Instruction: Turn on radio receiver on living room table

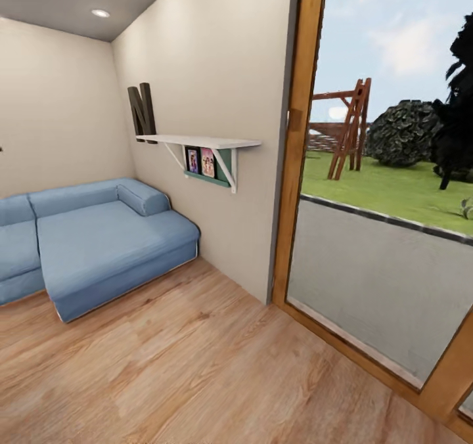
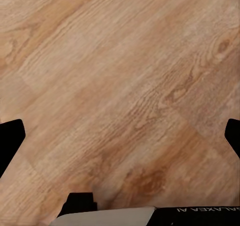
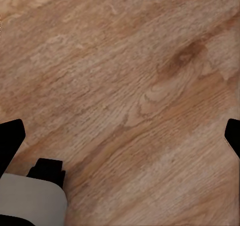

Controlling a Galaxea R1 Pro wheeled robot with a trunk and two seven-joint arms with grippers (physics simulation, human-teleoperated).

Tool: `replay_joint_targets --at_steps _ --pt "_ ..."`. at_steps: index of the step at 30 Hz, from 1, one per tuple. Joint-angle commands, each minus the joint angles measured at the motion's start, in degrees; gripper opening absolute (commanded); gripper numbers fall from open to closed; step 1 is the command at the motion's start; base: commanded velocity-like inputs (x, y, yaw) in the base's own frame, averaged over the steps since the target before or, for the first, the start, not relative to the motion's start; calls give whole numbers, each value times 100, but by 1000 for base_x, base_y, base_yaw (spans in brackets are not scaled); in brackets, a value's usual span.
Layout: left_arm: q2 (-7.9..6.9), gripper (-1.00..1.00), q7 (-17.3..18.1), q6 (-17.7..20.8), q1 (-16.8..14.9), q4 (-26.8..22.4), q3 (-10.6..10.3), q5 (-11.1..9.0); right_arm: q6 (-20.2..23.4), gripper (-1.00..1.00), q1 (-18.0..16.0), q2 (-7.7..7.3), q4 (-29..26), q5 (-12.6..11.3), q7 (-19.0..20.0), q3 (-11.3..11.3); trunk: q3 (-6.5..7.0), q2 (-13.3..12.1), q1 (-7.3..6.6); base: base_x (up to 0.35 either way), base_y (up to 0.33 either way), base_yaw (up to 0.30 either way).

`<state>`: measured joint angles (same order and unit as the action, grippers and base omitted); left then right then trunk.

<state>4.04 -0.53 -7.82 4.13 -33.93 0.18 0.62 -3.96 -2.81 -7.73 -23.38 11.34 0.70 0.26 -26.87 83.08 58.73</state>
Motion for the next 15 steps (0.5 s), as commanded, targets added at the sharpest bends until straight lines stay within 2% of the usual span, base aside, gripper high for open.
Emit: replay_joint_targets --at_steps 1,15 --pt "0 100 0 0 0 0 0 0 0 100 0 0 0 0 0 0 0 0 0 0 -171 298" --pt "-1 100 0 0 0 0 9 0 0 100 0 0 0 0 0 0 0 0 0 19 -164 290"
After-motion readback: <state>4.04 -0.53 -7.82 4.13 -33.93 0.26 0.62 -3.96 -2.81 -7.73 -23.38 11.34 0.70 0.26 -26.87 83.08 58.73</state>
